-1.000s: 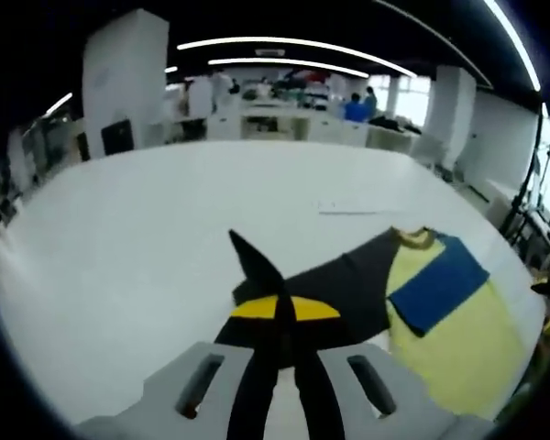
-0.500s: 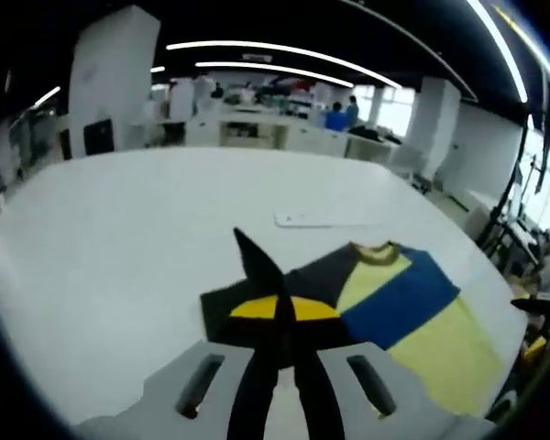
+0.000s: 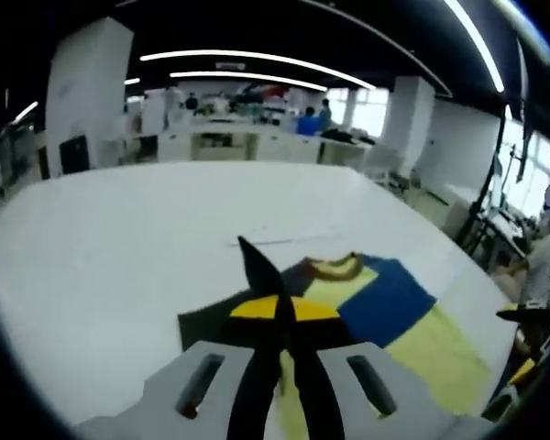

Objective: Fold the garment on the visible template until the final outline fits inside the template.

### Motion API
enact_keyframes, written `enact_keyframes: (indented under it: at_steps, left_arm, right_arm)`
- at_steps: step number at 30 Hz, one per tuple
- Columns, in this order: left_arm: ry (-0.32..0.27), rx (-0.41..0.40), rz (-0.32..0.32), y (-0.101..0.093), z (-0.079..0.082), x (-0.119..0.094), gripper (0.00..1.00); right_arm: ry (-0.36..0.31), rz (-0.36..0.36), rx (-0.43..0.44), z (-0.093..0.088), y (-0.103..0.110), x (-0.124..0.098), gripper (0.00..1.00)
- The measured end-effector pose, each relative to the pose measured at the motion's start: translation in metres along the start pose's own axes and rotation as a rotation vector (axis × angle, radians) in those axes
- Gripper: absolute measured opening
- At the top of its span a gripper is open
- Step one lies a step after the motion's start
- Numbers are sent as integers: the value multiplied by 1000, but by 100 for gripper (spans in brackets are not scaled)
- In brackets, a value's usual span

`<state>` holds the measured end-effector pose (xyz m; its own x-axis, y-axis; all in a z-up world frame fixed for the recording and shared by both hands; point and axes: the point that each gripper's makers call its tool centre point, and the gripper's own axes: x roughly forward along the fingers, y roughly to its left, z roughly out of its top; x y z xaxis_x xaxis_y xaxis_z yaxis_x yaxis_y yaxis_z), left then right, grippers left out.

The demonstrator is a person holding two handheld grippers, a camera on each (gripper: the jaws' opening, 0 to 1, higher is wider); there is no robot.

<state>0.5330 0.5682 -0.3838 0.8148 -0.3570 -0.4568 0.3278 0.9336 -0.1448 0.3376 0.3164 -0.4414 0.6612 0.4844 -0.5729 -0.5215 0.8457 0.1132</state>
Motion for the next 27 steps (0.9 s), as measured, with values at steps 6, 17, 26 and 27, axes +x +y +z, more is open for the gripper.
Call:
enact_keyframes:
  at_steps: [6,17,26,27]
  left_arm:
    - [6,28,-43,-28,4,16,0]
    - [10,104,-143,-79,14,44,0]
    - [25,153,-196,-115,10,60,0]
    - [28,154,-202,-118,9,61,0]
  right_arm:
    - [2,-3,8,-3,0,-2,100]
    - [34,-5,19,-16,3,1,100]
    - [53,8,18,-23,7,6,100]
    - [55,8,18,-23,7,6,100]
